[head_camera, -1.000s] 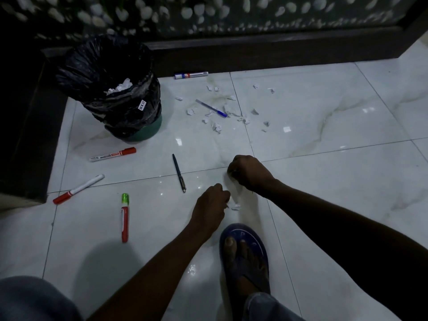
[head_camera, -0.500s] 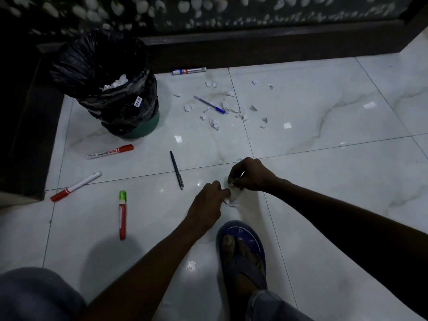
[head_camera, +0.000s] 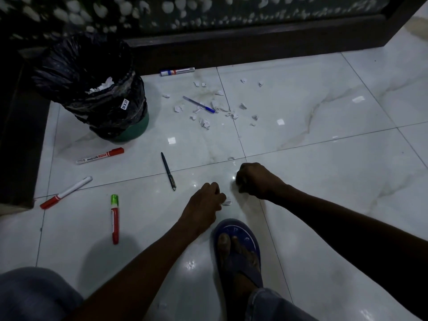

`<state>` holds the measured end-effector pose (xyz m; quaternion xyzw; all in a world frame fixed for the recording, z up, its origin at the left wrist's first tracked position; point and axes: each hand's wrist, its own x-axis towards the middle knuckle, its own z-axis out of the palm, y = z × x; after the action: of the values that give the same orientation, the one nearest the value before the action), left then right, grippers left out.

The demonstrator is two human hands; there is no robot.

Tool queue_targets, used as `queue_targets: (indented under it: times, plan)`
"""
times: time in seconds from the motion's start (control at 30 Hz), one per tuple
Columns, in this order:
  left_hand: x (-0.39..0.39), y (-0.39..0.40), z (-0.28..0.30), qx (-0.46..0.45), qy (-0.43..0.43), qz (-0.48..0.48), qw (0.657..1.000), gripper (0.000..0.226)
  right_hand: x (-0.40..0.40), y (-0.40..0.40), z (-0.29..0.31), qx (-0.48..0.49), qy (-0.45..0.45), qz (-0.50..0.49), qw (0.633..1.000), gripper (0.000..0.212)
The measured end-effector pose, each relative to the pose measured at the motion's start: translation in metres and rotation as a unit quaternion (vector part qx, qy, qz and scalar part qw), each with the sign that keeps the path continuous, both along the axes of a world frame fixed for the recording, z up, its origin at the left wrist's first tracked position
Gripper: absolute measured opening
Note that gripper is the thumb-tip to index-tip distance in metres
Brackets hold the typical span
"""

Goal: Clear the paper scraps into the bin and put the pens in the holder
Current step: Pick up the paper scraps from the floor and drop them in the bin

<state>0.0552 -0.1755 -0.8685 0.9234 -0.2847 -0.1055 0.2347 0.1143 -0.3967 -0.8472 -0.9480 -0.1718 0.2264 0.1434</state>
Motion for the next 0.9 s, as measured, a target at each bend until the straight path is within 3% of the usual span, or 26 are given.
queue_targets:
  times: [0.2, 0.33, 0.4, 0.5, 0.73, 0.83, 0.9]
  plan:
    - [0.006, -0.001, -0.006, 0.024, 0.016, 0.037, 0.999, 0.023, 0.0, 0.003, -0.007, 0.027, -0.026, -0.007, 0.999, 0.012]
    - [0.02, 0.014, -0.001, -0.073, 0.018, 0.104, 0.992, 0.023, -0.004, 0.014, 0.0, 0.094, -0.011, 0.017, 0.995, 0.013]
    - [0.035, 0.024, 0.004, -0.086, -0.01, 0.143, 0.986, 0.022, -0.01, 0.025, 0.001, 0.119, 0.015, 0.055, 0.991, 0.025]
    - [0.061, 0.037, 0.015, -0.107, -0.036, 0.186, 0.976, 0.026, -0.019, 0.034, -0.006, 0.099, 0.033, 0.143, 0.984, 0.036]
    - [0.088, 0.056, 0.035, -0.109, -0.058, 0.228, 0.966, 0.026, -0.018, 0.037, -0.015, 0.056, -0.005, 0.208, 0.976, 0.02]
    - [0.099, 0.061, 0.055, -0.118, -0.104, 0.23, 0.96, 0.019, -0.001, 0.052, -0.015, 0.07, -0.014, 0.155, 0.985, 0.016]
    - [0.111, 0.065, 0.071, -0.13, -0.146, 0.234, 0.952, 0.016, 0.016, 0.071, -0.006, 0.16, -0.017, 0.015, 0.987, 0.015]
